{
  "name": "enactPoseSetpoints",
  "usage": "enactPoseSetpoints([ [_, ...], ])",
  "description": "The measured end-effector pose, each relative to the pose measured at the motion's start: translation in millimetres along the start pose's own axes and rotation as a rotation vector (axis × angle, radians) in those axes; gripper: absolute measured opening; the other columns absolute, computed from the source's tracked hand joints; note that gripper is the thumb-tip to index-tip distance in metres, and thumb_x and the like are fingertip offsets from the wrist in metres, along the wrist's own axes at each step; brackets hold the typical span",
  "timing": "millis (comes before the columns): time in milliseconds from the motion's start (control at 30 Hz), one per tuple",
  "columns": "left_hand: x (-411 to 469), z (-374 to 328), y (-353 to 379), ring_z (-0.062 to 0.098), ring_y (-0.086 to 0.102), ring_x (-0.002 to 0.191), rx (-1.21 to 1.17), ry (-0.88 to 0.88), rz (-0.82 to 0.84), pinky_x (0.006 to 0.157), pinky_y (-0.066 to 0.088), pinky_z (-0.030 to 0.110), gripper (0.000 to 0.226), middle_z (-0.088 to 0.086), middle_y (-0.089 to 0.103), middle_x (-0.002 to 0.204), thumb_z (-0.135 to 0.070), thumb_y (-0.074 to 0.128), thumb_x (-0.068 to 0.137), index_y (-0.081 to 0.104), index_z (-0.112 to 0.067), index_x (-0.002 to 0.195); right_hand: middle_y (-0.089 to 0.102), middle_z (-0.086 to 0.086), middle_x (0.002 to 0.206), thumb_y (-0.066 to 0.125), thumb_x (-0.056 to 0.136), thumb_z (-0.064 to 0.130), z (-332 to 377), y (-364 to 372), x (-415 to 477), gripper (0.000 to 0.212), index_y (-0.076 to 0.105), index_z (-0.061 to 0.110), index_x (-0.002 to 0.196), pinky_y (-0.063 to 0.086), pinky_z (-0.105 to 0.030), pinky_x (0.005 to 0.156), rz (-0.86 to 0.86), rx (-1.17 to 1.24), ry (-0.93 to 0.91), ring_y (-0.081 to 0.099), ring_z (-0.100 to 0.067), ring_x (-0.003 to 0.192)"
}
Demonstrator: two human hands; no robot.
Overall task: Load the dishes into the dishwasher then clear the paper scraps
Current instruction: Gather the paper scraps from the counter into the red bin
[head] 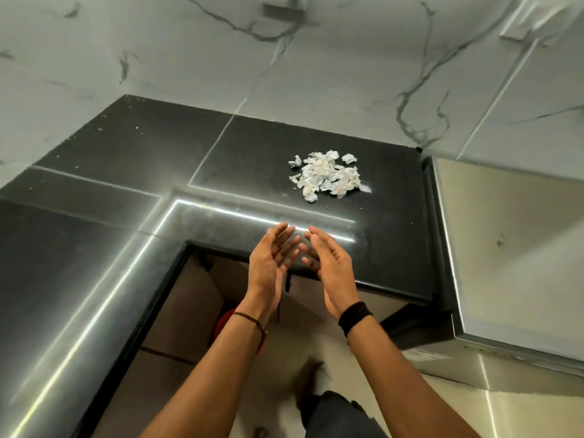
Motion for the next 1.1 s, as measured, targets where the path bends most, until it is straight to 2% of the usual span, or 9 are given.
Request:
enactPoseSetpoints([
  [167, 41.6, 11.0, 33.2, 0.026, 0.068, 0.119, 0.054, -0.015, 0.032, 0.103, 0.053, 0.041, 0.043, 0.012, 0.070, 0.129, -0.036, 0.043, 0.108, 0.061, -0.008, 0.135, 0.074, -0.003, 0.117, 0.063, 0.099, 0.014, 10.2, -20.9, 47.8, 0.028, 0.068, 0.015, 0.127, 0.056, -0.029, 0.089, -0.024, -0.007, -0.032, 0.069, -0.017, 0.108],
  [367, 92.8, 17.0, 54.5, 0.024, 0.069, 0.117, 0.065, -0.029, -0.016, 0.099, 0.054, 0.038, 0.041, 0.010, 0.071, 0.128, -0.037, 0.044, 0.108, 0.063, -0.009, 0.132, 0.074, 0.003, 0.116, 0.068, 0.095, 0.009, 15.9, -33.4, 107.3, 0.025, 0.072, 0.022, 0.116, 0.056, -0.025, 0.086, -0.016, -0.113, -0.060, 0.069, -0.012, 0.111],
  [500, 126.6, 14.9, 55.2, 0.025, 0.068, 0.119, 0.023, -0.033, -0.078, 0.103, 0.052, 0.040, 0.041, 0.010, 0.071, 0.128, -0.037, 0.045, 0.108, 0.062, -0.009, 0.133, 0.075, 0.008, 0.107, 0.073, 0.091, 0.013, 15.4, -36.7, 157.3, 0.021, 0.073, 0.024, 0.110, 0.057, -0.037, 0.095, -0.031, -0.406, -0.114, 0.069, -0.008, 0.102],
  [633, 156.4, 9.3, 46.7, 0.024, 0.068, 0.118, 0.000, -0.060, -0.135, 0.104, 0.052, 0.040, 0.042, 0.010, 0.071, 0.127, -0.037, 0.047, 0.107, 0.062, -0.008, 0.134, 0.069, 0.007, 0.117, 0.072, 0.090, 0.017, 16.3, -20.4, 200.7, 0.029, 0.070, 0.022, 0.119, 0.055, -0.033, 0.094, 0.001, -0.757, -0.163, 0.066, -0.005, 0.094],
  [767, 191.9, 0.7, 41.9, 0.023, 0.069, 0.117, 0.033, -0.085, -0.096, 0.101, 0.053, 0.039, 0.041, 0.008, 0.072, 0.126, -0.036, 0.046, 0.107, 0.062, -0.009, 0.134, 0.060, -0.003, 0.124, 0.070, 0.091, 0.022, 6.8, -0.4, 239.5, 0.041, 0.064, 0.016, 0.131, 0.048, -0.032, 0.096, 0.033, -1.105, -0.275, 0.059, -0.019, 0.107],
  [867, 218.6, -4.6, 37.9, 0.022, 0.069, 0.117, 0.044, -0.090, -0.076, 0.102, 0.053, 0.039, 0.040, 0.008, 0.072, 0.126, -0.036, 0.045, 0.108, 0.063, -0.010, 0.133, 0.062, -0.006, 0.111, 0.071, 0.090, 0.021, -1.3, 5.4, 244.8, 0.028, 0.069, 0.013, 0.118, 0.046, -0.036, 0.093, 0.016, -1.279, -0.365, 0.058, -0.027, 0.106],
  [967, 237.1, -5.6, 36.6, 0.023, 0.070, 0.115, 0.066, -0.087, -0.077, 0.103, 0.053, 0.041, 0.038, 0.009, 0.072, 0.125, -0.034, 0.045, 0.108, 0.064, -0.009, 0.129, 0.067, -0.001, 0.103, 0.071, 0.092, 0.022, 3.7, -9.2, 231.3, 0.020, 0.072, 0.015, 0.111, 0.051, -0.033, 0.087, -0.100, -1.203, -0.389, 0.063, -0.019, 0.096],
  [1033, 243.1, -0.6, 41.4, 0.024, 0.070, 0.115, 0.092, -0.092, -0.069, 0.102, 0.054, 0.041, 0.036, 0.010, 0.073, 0.123, -0.031, 0.046, 0.108, 0.065, -0.008, 0.127, 0.070, 0.008, 0.100, 0.074, 0.091, 0.022, 9.7, -23.6, 220.7, 0.020, 0.073, 0.020, 0.111, 0.056, -0.029, 0.085, -0.212, -1.007, -0.280, 0.066, -0.005, 0.087],
  [1100, 246.1, 4.9, 48.4, 0.025, 0.070, 0.115, 0.094, -0.100, -0.050, 0.101, 0.055, 0.039, 0.034, 0.011, 0.073, 0.122, -0.028, 0.048, 0.107, 0.065, -0.006, 0.127, 0.073, 0.014, 0.093, 0.077, 0.089, 0.019, 12.6, -31.9, 214.2, 0.015, 0.076, 0.022, 0.103, 0.058, -0.026, 0.083, -0.287, -0.794, -0.202, 0.068, -0.001, 0.084],
])
Point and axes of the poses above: each hand's wrist, its own x-axis towards the middle knuckle, its own y-axis out of the palm, z = x × y, the point moved 9 cm from there along x, towards the middle knuckle
